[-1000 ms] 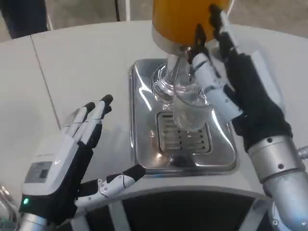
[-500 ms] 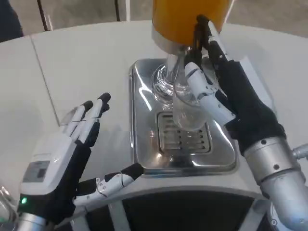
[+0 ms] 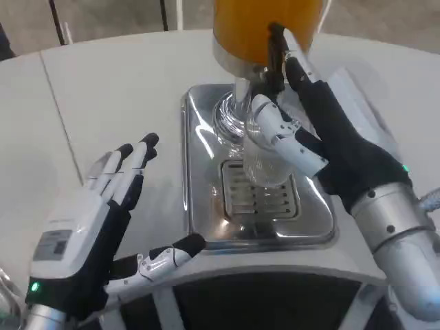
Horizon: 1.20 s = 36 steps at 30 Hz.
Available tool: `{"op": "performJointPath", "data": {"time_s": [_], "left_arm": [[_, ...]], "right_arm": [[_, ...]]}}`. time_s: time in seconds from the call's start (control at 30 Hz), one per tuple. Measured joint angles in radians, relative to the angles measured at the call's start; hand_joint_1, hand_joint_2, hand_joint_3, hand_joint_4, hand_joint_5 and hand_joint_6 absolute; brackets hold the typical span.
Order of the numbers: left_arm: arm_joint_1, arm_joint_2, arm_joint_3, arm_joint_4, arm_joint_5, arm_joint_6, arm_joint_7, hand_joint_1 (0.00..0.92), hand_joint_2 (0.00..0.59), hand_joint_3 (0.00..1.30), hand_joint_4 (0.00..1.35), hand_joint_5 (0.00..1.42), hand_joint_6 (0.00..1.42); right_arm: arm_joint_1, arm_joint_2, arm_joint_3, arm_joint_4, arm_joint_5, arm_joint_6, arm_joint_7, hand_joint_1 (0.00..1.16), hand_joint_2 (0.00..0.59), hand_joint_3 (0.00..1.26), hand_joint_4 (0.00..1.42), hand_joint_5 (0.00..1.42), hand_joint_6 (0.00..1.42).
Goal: Grasp the cup under the faucet to collect the drink, then remove the cup.
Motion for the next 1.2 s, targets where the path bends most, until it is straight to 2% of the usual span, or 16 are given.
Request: {"op": "performJointPath", "data": {"time_s": [0.07, 0.1, 0.13, 0.23, 0.47, 0.57, 0.73, 1.2], "left_arm": [[0.0, 0.001, -0.002, -0.001, 0.0, 0.002, -0.016, 0.019, 0.108, 0.0, 0.0, 0.0, 0.0], [0.0, 0.002, -0.007, -0.003, 0.001, 0.008, -0.038, 0.018, 0.107, 0.0, 0.0, 0.0, 0.0], [0.0, 0.003, -0.009, -0.003, 0.001, 0.012, -0.052, 0.017, 0.107, 0.0, 0.0, 0.0, 0.0], [0.0, 0.003, -0.01, -0.003, 0.001, 0.018, -0.062, 0.014, 0.105, 0.0, 0.0, 0.0, 0.0], [-0.002, 0.003, -0.013, -0.003, 0.004, 0.018, -0.062, 0.011, 0.104, 0.0, 0.0, 0.0, 0.0], [-0.003, 0.002, -0.014, -0.003, 0.011, 0.018, -0.062, 0.01, 0.104, 0.0, 0.0, 0.0, 0.0], [-0.004, -0.001, -0.015, -0.002, 0.011, 0.017, -0.062, 0.005, 0.101, 0.0, 0.0, 0.0, 0.0], [-0.004, -0.016, -0.015, 0.006, 0.012, 0.017, -0.062, 0.006, 0.098, 0.0, 0.0, 0.0, 0.0]], "right_arm": [[-0.007, -0.015, 0.024, -0.005, -0.065, 0.012, 0.015, 0.0, 0.55, 0.06, 0.01, 0.05, 0.1], [-0.019, -0.038, 0.054, -0.009, -0.152, 0.026, 0.04, 0.0, 0.551, 0.07, 0.01, 0.06, 0.11], [-0.029, -0.049, 0.07, -0.01, -0.203, 0.034, 0.062, 0.0, 0.551, 0.08, 0.02, 0.06, 0.11], [-0.066, -0.06, 0.091, -0.009, -0.275, 0.048, 0.126, 0.0, 0.551, 0.08, 0.03, 0.07, 0.11], [-0.128, -0.052, 0.134, -0.004, -0.446, 0.053, 0.254, 0.0, 0.555, 0.1, 0.03, 0.08, 0.12], [-0.156, -0.031, 0.14, 0.006, -0.526, 0.061, 0.333, 0.0, 0.557, 0.1, 0.03, 0.08, 0.12], [-0.158, -0.006, 0.13, 0.01, -0.56, 0.052, 0.356, 0.0, 0.562, 0.1, 0.02, 0.08, 0.14], [-0.199, -0.014, 0.105, 0.069, -0.575, -0.057, 0.409, 0.0, 0.571, 0.1, 0.02, 0.08, 0.14]]}}
